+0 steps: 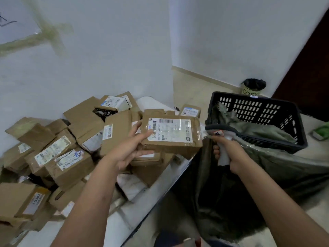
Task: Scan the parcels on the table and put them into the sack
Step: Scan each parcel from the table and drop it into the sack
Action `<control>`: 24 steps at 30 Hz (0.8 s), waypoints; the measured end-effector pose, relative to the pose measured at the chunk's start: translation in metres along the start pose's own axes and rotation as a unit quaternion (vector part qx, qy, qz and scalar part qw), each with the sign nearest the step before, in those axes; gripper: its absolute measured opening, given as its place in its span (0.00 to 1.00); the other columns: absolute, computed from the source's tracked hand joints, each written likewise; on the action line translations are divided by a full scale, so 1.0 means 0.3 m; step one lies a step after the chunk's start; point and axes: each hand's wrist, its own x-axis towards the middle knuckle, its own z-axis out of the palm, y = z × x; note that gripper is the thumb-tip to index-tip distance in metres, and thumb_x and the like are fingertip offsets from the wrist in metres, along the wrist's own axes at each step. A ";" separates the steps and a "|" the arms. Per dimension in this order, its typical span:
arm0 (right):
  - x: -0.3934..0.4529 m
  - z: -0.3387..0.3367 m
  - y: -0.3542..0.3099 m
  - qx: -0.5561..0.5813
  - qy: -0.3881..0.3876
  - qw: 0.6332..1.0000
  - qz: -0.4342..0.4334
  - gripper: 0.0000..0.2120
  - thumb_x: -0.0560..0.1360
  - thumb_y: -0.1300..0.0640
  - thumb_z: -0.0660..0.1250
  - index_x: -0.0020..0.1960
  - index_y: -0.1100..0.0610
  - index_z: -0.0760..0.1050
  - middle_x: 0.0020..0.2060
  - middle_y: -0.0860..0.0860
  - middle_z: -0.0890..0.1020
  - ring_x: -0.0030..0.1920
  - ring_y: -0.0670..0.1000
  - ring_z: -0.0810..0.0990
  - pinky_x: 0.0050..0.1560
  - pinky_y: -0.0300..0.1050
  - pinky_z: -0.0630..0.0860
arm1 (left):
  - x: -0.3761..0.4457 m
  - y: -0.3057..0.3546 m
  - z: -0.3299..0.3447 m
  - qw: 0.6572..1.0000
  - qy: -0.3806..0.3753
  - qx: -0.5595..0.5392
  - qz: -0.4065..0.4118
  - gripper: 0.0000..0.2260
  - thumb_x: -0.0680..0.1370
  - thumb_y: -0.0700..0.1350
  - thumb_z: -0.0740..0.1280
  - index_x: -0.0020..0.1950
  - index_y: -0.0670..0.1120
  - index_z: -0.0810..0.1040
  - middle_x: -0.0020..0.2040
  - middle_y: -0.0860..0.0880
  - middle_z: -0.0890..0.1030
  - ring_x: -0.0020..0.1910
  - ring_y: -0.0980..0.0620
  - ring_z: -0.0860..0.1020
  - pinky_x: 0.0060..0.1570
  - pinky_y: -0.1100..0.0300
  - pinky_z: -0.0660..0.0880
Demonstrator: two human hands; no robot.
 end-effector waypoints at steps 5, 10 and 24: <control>0.075 -0.296 0.135 -0.009 0.096 0.993 0.065 0.07 0.77 0.54 0.69 0.49 0.58 0.77 0.29 0.52 0.75 0.28 0.49 0.73 0.27 0.42 0.70 | 0.087 -0.164 0.244 0.992 -0.067 0.025 -0.104 0.27 0.78 0.46 0.70 0.74 0.55 0.64 0.60 0.48 0.83 0.57 0.47 0.82 0.52 0.47 0.82; 0.057 -0.520 0.250 0.037 0.152 0.978 0.141 0.07 0.78 0.56 0.68 0.47 0.60 0.76 0.33 0.54 0.75 0.32 0.50 0.73 0.33 0.43 0.71 | 0.135 -0.414 0.442 0.963 -0.077 0.053 -0.252 0.26 0.77 0.49 0.71 0.73 0.56 0.65 0.63 0.45 0.79 0.58 0.44 0.79 0.44 0.49 0.83; 0.106 -0.784 0.475 0.105 0.186 0.939 0.271 0.08 0.80 0.56 0.66 0.46 0.59 0.72 0.32 0.54 0.72 0.30 0.49 0.70 0.25 0.39 0.71 | 0.287 -0.911 0.748 0.885 0.032 0.016 -0.464 0.17 0.79 0.48 0.68 0.65 0.42 0.74 0.50 0.41 0.80 0.46 0.45 0.80 0.31 0.53 0.82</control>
